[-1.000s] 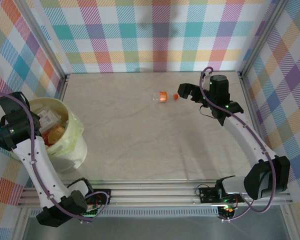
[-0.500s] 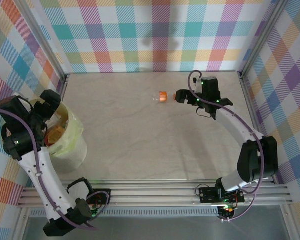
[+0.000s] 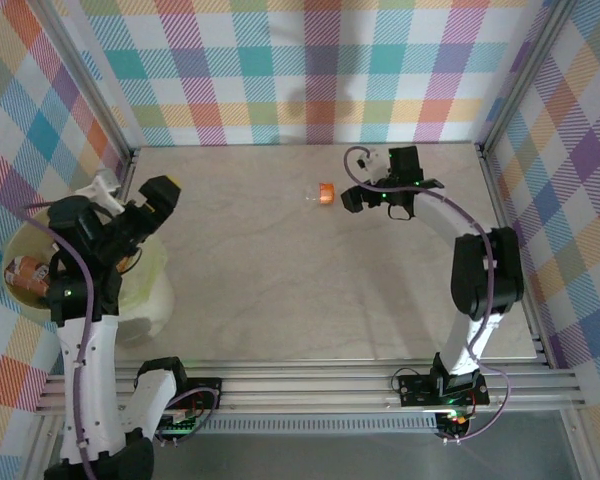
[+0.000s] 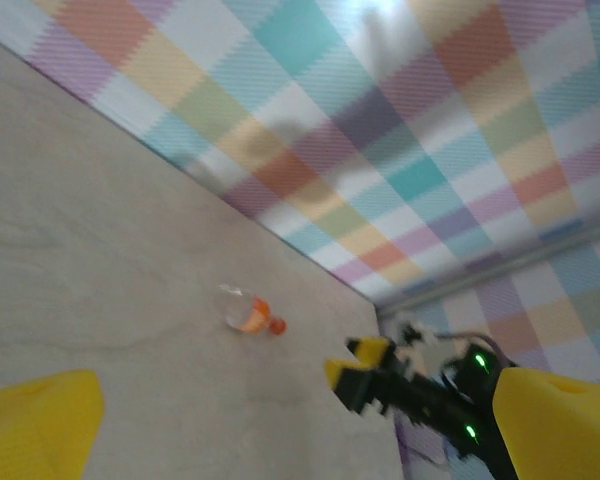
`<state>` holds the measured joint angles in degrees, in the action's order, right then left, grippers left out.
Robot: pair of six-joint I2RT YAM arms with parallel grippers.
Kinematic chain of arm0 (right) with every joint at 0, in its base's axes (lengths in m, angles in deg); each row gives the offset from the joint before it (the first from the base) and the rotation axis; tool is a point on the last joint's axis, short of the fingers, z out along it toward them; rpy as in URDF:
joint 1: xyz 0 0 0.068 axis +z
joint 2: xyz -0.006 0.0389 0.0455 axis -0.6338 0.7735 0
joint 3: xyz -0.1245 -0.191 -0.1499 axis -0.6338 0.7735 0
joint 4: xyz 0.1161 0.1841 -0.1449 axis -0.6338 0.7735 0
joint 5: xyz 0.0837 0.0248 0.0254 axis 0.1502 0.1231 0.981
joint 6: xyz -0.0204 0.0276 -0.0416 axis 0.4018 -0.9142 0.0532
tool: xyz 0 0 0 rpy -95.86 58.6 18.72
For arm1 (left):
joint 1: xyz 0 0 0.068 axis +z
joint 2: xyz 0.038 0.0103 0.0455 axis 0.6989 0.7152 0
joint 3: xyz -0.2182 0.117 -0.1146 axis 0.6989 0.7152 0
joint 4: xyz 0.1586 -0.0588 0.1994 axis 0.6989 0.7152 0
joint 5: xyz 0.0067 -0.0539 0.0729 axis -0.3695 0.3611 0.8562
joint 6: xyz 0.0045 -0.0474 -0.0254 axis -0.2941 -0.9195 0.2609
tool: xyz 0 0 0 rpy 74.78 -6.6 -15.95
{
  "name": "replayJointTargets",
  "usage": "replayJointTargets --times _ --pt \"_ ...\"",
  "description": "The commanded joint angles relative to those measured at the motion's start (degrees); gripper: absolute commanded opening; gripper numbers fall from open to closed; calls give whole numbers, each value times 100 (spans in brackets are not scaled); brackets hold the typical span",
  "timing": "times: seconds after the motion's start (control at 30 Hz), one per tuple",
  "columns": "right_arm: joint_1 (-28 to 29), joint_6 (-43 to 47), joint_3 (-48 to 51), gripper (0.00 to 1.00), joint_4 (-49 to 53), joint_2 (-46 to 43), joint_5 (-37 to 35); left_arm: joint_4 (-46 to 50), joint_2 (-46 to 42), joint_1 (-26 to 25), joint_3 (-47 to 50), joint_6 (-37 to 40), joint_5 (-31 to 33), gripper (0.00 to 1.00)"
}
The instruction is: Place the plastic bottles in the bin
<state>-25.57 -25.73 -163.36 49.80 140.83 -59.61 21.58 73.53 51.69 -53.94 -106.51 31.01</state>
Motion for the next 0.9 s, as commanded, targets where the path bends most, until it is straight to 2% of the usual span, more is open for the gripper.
replayJointTargets --times 0.0,0.13,0.27,0.4,0.53,0.87 --pt "-50 1183 -555 100 98 376 236 -851 141 -573 172 -155 402 100" --pt "-63 1887 -779 100 -42 776 399 -947 385 -1116 113 -35 713 100" --pt "-62 2840 -1063 100 302 1130 776 -1235 637 -1438 126 -52 769 100" --pt "-62 3600 -1430 97 686 1546 903 -1132 918 -1675 -80 60 901 100" --pt "-62 3936 -2120 95 1070 2027 817 -912 1045 -1782 -216 205 984 100" --pt "-10 4370 -3126 91 1391 2988 639 -614 993 -1799 -159 346 1165 100"
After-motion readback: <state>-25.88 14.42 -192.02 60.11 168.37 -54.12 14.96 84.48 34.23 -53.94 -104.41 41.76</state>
